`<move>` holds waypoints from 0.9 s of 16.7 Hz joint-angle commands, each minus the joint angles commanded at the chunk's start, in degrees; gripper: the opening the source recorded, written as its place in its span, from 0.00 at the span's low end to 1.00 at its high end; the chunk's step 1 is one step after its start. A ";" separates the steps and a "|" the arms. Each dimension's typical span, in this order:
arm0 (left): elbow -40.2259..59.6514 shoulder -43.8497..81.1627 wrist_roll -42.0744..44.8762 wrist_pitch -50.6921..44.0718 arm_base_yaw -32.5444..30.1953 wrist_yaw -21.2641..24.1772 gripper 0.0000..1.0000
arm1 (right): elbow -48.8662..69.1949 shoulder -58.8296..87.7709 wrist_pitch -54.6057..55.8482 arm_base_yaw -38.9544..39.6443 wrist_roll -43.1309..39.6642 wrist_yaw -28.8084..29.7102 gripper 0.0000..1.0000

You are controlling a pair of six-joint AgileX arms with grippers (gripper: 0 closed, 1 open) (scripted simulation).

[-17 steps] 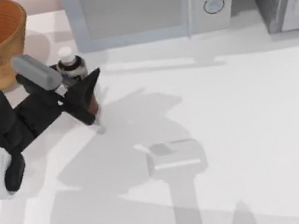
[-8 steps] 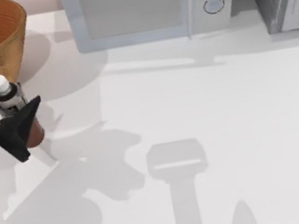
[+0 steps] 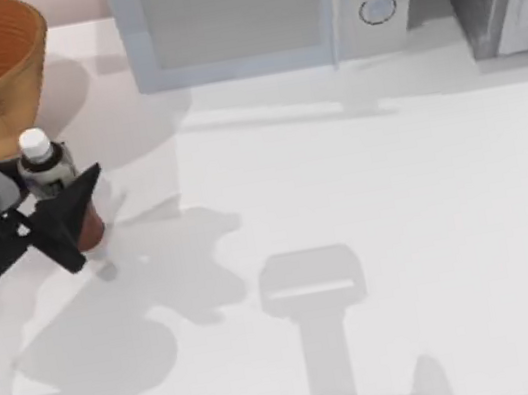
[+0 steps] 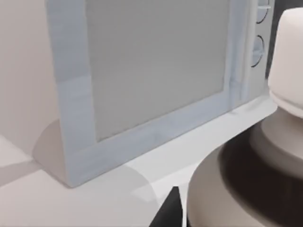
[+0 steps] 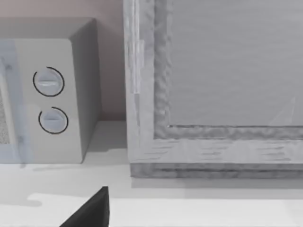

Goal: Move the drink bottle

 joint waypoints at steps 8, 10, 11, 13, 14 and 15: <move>3.34 4.83 -0.18 2.09 -2.99 -2.91 0.08 | 0.00 0.00 0.00 0.00 0.00 0.00 1.00; 3.34 4.83 -0.18 2.09 -2.99 -2.91 0.23 | 0.00 0.00 0.00 0.00 0.00 0.00 1.00; 3.34 4.83 -0.18 2.09 -2.99 -2.91 0.30 | 0.00 0.00 0.00 0.00 0.00 0.00 1.00; 3.34 4.83 -0.18 2.09 -2.99 -2.91 0.45 | 0.00 0.00 0.00 0.00 0.00 0.00 1.00; 3.34 4.83 -0.18 2.09 -2.99 -2.91 0.53 | 0.00 0.00 0.00 0.00 0.00 0.00 1.00; 3.34 4.83 -0.18 2.09 -2.99 -2.91 0.60 | 0.00 0.00 0.00 0.00 0.00 0.00 1.00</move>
